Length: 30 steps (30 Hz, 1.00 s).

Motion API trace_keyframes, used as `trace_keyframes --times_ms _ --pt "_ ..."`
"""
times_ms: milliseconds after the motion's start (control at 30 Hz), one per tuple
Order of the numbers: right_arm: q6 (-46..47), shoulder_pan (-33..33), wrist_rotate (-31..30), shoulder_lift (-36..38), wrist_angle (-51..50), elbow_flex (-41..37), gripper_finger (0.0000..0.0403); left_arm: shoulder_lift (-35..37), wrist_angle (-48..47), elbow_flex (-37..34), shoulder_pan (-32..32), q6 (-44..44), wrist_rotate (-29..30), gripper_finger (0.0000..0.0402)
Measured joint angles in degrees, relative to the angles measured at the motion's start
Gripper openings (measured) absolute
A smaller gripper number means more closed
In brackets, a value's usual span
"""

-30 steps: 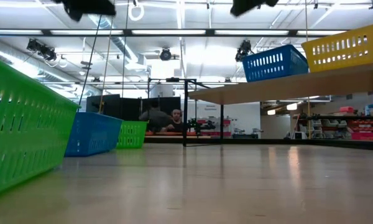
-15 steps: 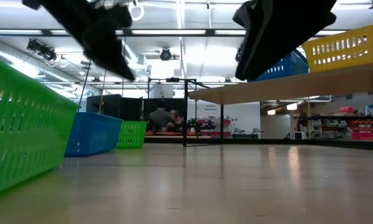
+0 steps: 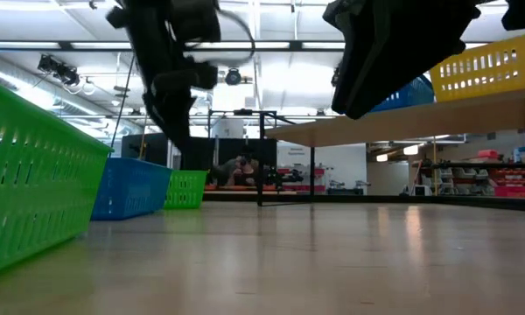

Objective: Stack baskets on shelf by color
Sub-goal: Put the top green bin on the shelf

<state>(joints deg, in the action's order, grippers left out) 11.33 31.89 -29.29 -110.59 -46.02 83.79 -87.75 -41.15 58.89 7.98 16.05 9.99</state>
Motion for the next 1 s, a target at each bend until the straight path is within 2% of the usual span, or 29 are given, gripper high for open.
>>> trace_keyframes --times_ms 200,400,533,733,1000 --pt "-0.6 -1.1 -0.3 0.0 -1.1 0.0 0.0109 -5.9 0.3 -0.1 3.7 -4.8 -2.4 0.022" --pt "0.0 -1.4 -0.2 0.0 -1.3 -1.0 0.0109 -9.7 2.3 -0.1 2.9 -10.2 -2.2 0.0208" --pt "0.9 -1.4 -0.2 0.0 -1.4 -1.5 0.0109 -10.7 2.2 -0.1 1.9 -12.1 -1.5 0.0162" --pt "1.1 -1.2 0.0 0.0 -1.1 -1.5 0.0109 -10.1 -0.6 2.0 1.5 -11.9 -1.1 0.0023" --pt "1.1 -1.2 0.0 0.0 -1.2 -1.5 0.0109 -10.1 -13.2 13.5 1.8 -14.1 3.7 0.0008"
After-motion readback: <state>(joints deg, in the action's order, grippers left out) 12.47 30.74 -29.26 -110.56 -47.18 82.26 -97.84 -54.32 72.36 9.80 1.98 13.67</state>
